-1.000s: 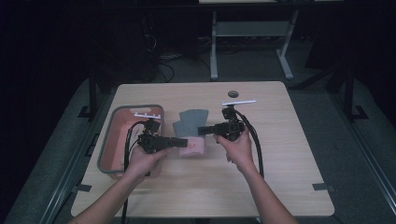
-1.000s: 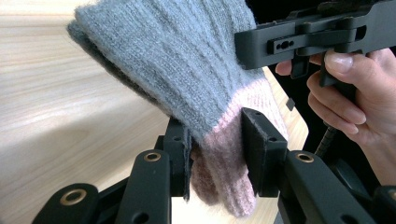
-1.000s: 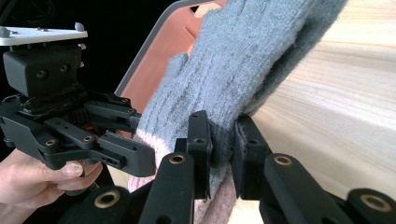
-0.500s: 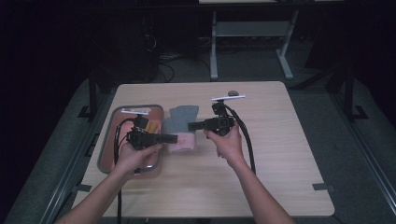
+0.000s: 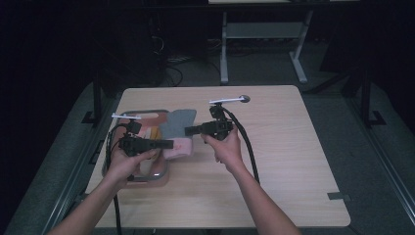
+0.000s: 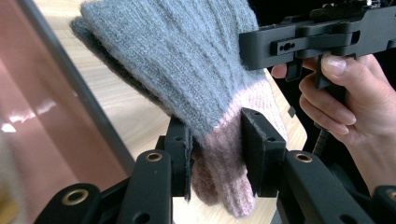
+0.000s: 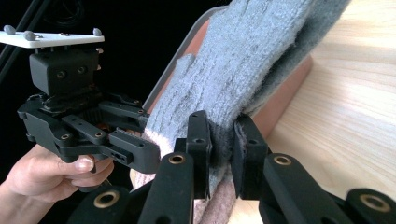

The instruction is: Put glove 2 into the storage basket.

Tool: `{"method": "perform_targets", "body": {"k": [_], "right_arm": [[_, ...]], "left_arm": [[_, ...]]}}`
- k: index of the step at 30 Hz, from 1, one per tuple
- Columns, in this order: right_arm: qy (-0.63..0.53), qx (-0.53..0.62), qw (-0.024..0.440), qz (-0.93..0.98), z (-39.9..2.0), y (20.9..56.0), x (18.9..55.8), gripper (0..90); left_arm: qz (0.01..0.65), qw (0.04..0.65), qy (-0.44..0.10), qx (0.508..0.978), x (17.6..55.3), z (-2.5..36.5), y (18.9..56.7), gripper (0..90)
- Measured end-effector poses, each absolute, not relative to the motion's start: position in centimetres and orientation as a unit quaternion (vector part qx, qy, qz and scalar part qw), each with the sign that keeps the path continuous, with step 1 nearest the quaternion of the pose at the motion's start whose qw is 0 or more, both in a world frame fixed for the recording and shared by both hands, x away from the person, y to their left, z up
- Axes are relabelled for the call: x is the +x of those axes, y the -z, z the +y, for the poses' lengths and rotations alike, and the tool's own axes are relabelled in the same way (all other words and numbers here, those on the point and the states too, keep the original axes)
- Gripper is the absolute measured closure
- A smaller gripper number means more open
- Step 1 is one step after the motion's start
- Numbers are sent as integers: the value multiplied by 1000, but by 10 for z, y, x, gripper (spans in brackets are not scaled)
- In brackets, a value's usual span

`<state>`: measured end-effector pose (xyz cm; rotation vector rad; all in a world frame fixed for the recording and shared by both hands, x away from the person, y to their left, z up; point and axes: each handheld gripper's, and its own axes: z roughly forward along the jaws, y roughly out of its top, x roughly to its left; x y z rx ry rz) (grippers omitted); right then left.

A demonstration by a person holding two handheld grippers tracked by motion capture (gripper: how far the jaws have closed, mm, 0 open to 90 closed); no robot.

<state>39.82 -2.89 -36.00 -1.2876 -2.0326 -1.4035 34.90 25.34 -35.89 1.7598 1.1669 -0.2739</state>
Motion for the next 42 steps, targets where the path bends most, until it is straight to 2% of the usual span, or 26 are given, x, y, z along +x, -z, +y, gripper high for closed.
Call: {"method": "perform_targets", "body": {"k": [19,42], "right_arm": [[501,-439,198,-719,5,355,407,784],[497,-429,218,-722,46,364,416,781]], "left_arm": [[499,481,98,715,345,286,348,660],[520,474,102,703,345,326,356,664]]}}
